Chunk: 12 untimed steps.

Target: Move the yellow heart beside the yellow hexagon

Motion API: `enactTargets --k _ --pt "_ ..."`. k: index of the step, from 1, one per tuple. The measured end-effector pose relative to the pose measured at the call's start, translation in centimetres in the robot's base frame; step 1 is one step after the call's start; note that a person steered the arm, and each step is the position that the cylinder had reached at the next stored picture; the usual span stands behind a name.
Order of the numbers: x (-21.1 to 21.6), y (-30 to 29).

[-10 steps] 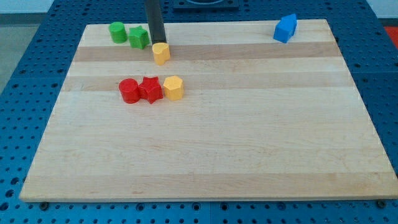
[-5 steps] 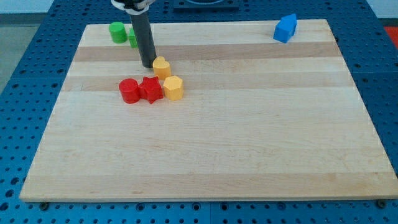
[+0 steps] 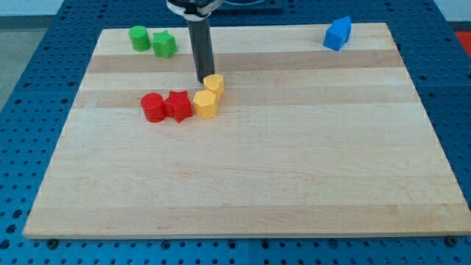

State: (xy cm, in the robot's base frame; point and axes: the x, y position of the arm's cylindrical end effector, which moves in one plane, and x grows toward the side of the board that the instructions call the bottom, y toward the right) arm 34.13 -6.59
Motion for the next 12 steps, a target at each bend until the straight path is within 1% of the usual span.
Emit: enactTargets --k 2,4,5,8,10,12 --pt "1.4 2.8" --pt "1.7 5.4" --pt "2.7 6.0" --pt "2.7 6.0" --pt "2.0 5.8" --pt "2.0 2.6"
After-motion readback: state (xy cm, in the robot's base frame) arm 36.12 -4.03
